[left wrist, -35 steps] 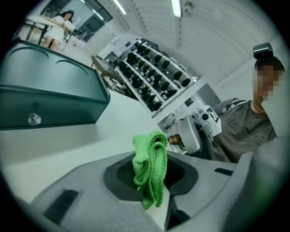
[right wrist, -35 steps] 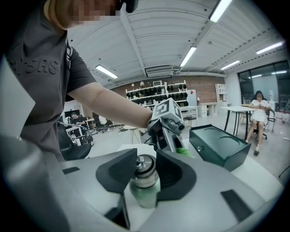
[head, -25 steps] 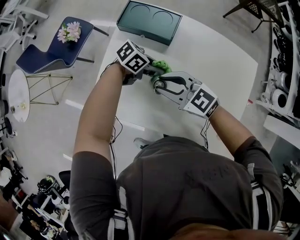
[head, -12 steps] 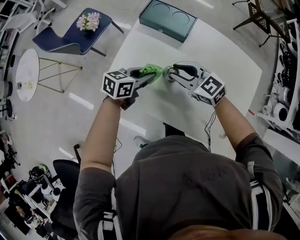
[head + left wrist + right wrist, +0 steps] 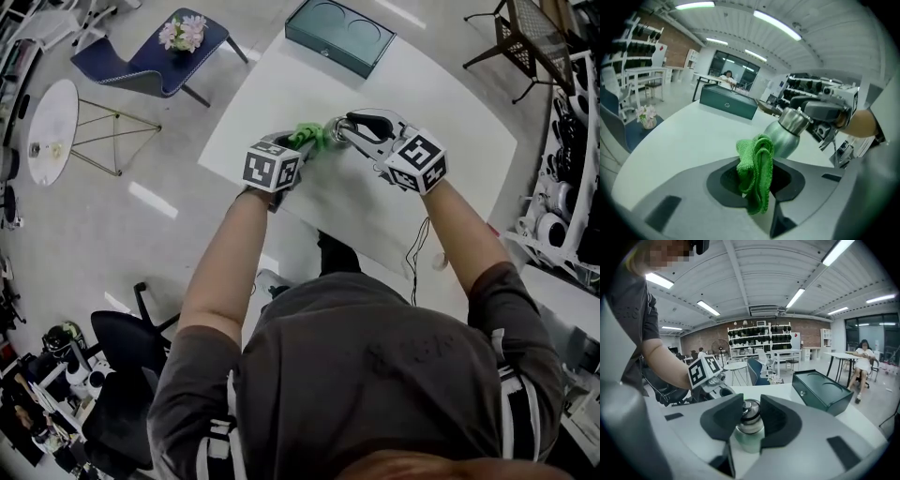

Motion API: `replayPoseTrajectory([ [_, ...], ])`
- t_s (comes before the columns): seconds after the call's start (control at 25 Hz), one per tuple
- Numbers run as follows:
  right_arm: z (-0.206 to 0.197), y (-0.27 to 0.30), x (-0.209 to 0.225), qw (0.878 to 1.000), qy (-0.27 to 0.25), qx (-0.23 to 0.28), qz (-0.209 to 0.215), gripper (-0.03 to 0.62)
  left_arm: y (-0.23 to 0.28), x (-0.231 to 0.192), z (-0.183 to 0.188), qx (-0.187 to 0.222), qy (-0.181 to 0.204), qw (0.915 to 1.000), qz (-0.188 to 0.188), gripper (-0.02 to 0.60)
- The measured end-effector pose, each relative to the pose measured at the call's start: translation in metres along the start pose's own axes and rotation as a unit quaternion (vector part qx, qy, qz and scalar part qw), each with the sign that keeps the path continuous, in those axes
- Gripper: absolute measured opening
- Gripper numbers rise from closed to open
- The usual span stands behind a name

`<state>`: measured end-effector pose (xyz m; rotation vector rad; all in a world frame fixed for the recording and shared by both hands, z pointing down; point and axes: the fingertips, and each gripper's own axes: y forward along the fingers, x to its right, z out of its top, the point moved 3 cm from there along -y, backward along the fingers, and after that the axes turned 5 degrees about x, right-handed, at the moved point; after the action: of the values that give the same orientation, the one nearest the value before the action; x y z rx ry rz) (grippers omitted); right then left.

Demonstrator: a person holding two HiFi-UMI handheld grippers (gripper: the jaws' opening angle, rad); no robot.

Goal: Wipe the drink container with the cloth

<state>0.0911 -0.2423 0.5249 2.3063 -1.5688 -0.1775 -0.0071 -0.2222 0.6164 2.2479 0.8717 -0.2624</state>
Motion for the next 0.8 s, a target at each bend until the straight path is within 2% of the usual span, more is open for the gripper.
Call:
replayPoseTrajectory([
  [0.12, -0.001, 0.0, -0.001, 1.0, 0.003, -0.001, 0.002, 0.103, 0.0, 0.001, -0.007, -0.008, 0.008, 0.9997, 0.023, 0.084],
  [0.2, -0.001, 0.001, 0.0, 1.0, 0.005, -0.001, 0.006, 0.103, -0.012, 0.012, -0.006, -0.006, 0.004, 0.9999, 0.011, 0.084],
  [0.32, 0.0, 0.002, 0.0, 1.0, 0.001, -0.001, 0.012, 0.103, -0.036, 0.047, 0.002, 0.014, -0.006, 0.9985, -0.054, 0.084],
  [0.4, -0.001, 0.0, 0.0, 1.0, -0.002, -0.002, 0.013, 0.103, -0.041, 0.076, 0.009, 0.022, 0.001, 0.9948, -0.1, 0.084],
  [0.44, -0.001, -0.001, 0.0, 1.0, -0.003, -0.002, 0.012, 0.103, -0.037, 0.085, 0.01, 0.02, 0.01, 0.9938, -0.109, 0.084],
  [0.6, -0.002, -0.002, -0.001, 1.0, -0.001, -0.002, 0.01, 0.103, -0.011, 0.08, 0.003, -0.005, 0.023, 0.9959, -0.087, 0.084],
  [0.8, -0.001, 0.0, 0.0, 1.0, -0.004, -0.001, 0.016, 0.103, 0.01, 0.07, -0.016, -0.046, 0.044, 0.9934, -0.095, 0.089],
])
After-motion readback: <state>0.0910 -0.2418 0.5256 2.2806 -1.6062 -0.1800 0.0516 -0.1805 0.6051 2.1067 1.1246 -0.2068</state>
